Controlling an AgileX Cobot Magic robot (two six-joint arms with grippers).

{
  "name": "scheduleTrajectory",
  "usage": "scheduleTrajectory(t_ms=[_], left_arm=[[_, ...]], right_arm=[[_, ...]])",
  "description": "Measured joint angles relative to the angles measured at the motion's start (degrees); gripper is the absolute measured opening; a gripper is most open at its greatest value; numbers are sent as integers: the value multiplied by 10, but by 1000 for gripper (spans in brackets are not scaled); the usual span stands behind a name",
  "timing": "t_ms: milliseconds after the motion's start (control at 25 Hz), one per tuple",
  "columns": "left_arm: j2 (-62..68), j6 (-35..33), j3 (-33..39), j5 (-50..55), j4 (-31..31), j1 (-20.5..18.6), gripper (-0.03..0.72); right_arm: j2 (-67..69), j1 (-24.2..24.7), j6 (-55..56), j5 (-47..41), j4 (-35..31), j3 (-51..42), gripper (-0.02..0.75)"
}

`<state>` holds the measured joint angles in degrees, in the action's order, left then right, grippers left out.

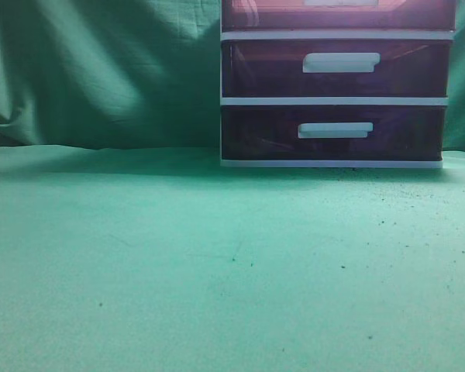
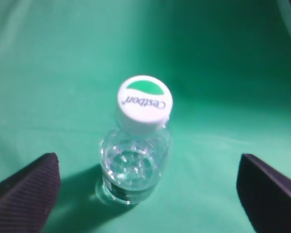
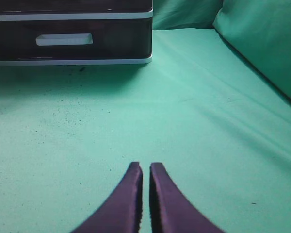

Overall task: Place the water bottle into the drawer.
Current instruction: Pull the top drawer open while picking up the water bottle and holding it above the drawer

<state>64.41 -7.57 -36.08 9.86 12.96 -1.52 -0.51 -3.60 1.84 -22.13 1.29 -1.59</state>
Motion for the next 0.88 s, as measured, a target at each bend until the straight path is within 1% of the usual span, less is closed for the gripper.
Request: scheduleTrajectory(t_ms=[440, 680, 760, 800, 840, 880], left_arm=[[169, 0, -78, -19, 0, 0, 640], [211, 1, -86, -35, -11, 0, 398], [215, 2, -88, -39, -15, 0, 328], [215, 2, -88, -39, -15, 0, 302], [215, 2, -88, -39, -15, 0, 313], [215, 2, -88, -40, -15, 0, 272]], right_arm=[[0, 0, 0, 0, 0, 0, 0], [0, 0, 0, 0, 0, 0, 0], [0, 0, 0, 0, 0, 0, 0], [0, 0, 0, 0, 0, 0, 0], [0, 0, 0, 0, 0, 0, 0], [0, 0, 0, 0, 0, 0, 0]])
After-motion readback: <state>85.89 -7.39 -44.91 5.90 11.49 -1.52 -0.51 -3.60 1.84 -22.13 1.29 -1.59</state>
